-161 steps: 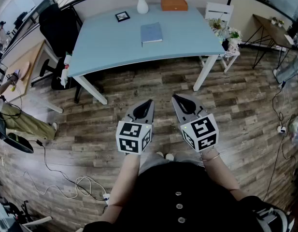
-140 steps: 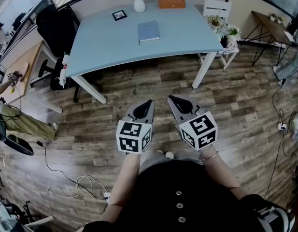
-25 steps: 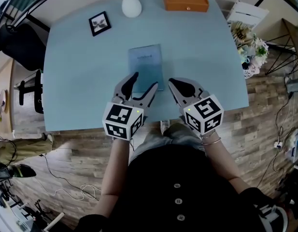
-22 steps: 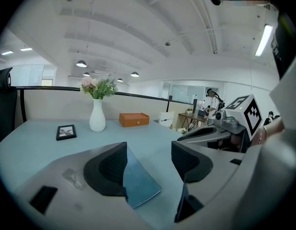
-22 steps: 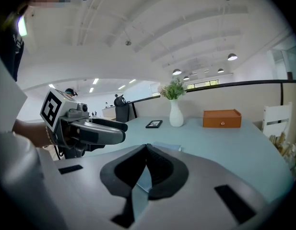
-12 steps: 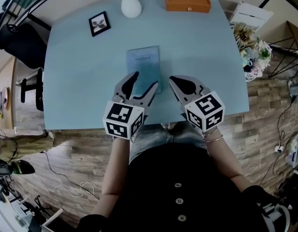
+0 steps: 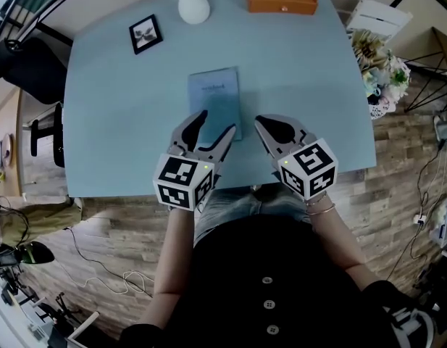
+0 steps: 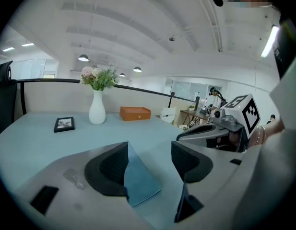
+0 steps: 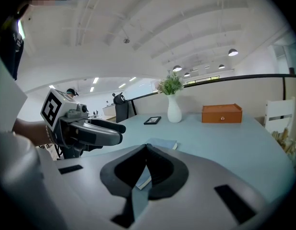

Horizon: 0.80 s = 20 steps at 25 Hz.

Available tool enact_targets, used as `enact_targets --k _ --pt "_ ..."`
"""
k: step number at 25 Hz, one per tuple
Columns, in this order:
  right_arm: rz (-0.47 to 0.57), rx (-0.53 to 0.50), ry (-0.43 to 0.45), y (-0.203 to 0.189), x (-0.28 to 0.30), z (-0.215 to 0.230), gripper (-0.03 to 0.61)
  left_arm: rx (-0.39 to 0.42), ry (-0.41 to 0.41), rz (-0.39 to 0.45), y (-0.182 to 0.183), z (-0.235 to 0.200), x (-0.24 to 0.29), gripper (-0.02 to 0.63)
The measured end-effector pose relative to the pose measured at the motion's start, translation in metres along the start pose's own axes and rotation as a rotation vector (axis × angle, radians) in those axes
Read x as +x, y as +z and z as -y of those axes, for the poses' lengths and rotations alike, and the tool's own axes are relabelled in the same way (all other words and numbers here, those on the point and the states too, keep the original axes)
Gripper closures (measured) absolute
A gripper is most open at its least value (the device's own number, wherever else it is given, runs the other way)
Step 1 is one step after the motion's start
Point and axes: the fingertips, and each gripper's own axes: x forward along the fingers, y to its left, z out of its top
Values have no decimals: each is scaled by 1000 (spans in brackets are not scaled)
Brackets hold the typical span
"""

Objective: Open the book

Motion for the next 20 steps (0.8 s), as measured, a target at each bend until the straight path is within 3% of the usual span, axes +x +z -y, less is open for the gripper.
enact_targets --k 15,20 --pt "-20 82 -16 -5 12 -9 575 -4 -98 -100 -29 2 8 339" --pt "-20 101 -41 -7 9 -6 575 30 -122 -125 -31 5 9 339"
